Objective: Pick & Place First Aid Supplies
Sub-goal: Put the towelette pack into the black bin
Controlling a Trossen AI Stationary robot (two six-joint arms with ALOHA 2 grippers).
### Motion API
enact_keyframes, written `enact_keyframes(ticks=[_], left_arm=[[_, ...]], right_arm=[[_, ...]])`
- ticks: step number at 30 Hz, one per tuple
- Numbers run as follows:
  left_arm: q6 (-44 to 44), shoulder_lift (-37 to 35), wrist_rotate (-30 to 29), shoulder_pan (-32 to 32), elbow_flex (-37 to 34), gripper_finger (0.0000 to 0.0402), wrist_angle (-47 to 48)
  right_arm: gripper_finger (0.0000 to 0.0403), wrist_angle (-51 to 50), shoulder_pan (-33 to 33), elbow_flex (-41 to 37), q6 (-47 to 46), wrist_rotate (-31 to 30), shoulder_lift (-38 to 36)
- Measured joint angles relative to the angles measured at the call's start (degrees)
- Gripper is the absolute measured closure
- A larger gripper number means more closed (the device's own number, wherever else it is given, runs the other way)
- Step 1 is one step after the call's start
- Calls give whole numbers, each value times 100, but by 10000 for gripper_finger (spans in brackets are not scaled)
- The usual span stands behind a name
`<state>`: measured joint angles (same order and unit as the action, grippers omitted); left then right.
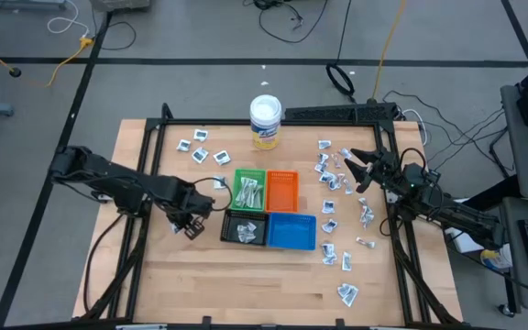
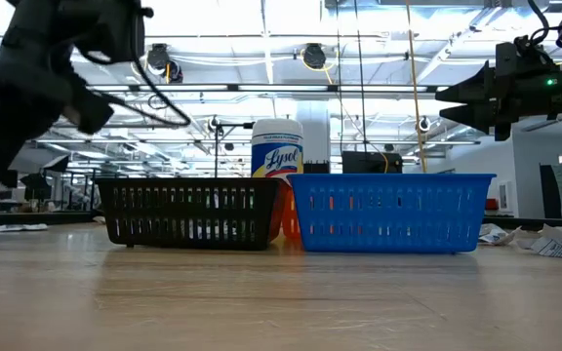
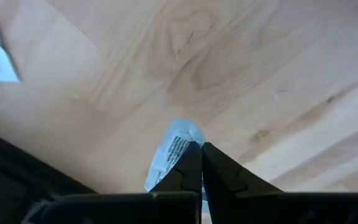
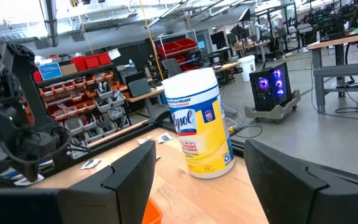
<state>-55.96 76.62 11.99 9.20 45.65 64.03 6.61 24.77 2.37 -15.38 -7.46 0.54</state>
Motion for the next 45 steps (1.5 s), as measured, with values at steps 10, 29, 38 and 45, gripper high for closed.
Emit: enact_keyframes(ticks=[10,29,38,45], left_arm=[[358,-81,-88,-18,595,400,1044],[3257,2588,-294,-243,3851,401,979],[4593,3503,-299,-198,5105,402,956],[5318,3843,-952,-77,5119,402,862]], right_arm=[[160,-1,-1,-1,0,0,1],[160,1,1,-2,1,0,2],[160,1,1,-1,0,0,1],[160,-2,-1,0,-2,0,2]])
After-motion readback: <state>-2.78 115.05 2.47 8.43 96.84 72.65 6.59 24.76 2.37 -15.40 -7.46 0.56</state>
